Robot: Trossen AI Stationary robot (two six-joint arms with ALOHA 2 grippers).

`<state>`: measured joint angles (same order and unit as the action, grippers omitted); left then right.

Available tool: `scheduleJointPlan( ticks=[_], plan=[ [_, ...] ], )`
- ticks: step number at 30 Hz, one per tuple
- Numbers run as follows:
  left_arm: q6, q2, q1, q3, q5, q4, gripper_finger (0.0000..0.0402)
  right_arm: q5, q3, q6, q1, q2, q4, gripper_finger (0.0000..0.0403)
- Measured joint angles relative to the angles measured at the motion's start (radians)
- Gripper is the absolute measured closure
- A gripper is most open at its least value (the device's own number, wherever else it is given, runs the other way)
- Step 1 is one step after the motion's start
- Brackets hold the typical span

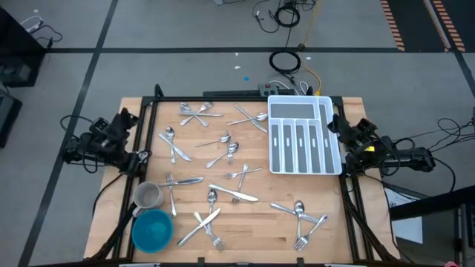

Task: Sort silverware
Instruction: Put the spoon into the silverware tray

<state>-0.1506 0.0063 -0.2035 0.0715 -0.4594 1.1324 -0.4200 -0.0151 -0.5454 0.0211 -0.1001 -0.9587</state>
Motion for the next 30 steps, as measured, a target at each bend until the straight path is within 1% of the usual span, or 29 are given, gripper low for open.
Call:
scheduleJointPlan(
  ticks=[1, 4, 7, 9, 10, 12, 15, 17, 19, 22, 24, 27, 30],
  plan=[
    [-0.004, 0.000, 0.000, 0.001, -0.035, 0.005, 0.0233, -0.002, 0.000, 0.008, 0.000, 0.000, 0.009, 0.0280],
    [-0.025, 0.000, 0.000, 0.004, -0.066, 0.002, 0.0233, -0.021, 0.000, 0.073, 0.000, 0.000, 0.052, 0.0280],
    [-0.027, 0.000, 0.000, 0.006, -0.069, -0.001, 0.0233, -0.074, 0.000, 0.120, 0.000, 0.000, 0.089, 0.0280],
    [-0.029, 0.001, 0.000, 0.013, -0.064, -0.044, 0.0233, -0.078, 0.000, 0.114, 0.000, 0.000, 0.126, 0.0280],
    [-0.047, 0.003, 0.000, 0.025, -0.057, -0.086, 0.0233, -0.065, 0.000, 0.111, 0.000, -0.001, 0.132, 0.0280],
    [-0.097, 0.020, 0.000, 0.079, -0.047, -0.216, 0.0233, 0.002, -0.002, 0.101, 0.000, -0.001, 0.122, 0.0280],
    [-0.133, 0.081, 0.000, 0.212, -0.019, -0.472, 0.0233, 0.122, -0.052, 0.123, 0.000, -0.001, 0.142, 0.0280],
    [-0.132, 0.151, 0.000, 0.323, -0.004, -0.620, 0.0233, 0.163, -0.131, 0.186, 0.000, -0.002, 0.238, 0.0280],
    [-0.132, 0.229, 0.000, 0.437, -0.015, -0.742, 0.0233, 0.147, -0.246, 0.273, 0.000, -0.014, 0.431, 0.0280],
    [-0.122, 0.353, 0.000, 0.612, -0.058, -0.905, 0.0233, 0.052, -0.457, 0.385, 0.000, -0.078, 0.781, 0.0280],
    [-0.121, 0.439, 0.000, 0.730, -0.091, -1.035, 0.0233, 0.005, -0.591, 0.428, 0.000, -0.142, 0.954, 0.0280],
    [-0.096, 0.572, 0.000, 0.899, -0.185, -1.254, 0.0233, 0.000, -0.757, 0.484, 0.000, -0.235, 1.125, 0.0280],
    [-0.074, 0.698, 0.001, 1.037, -0.329, -1.485, 0.0233, -0.001, -0.876, 0.522, 0.000, -0.308, 1.238, 0.0280]
  ],
)
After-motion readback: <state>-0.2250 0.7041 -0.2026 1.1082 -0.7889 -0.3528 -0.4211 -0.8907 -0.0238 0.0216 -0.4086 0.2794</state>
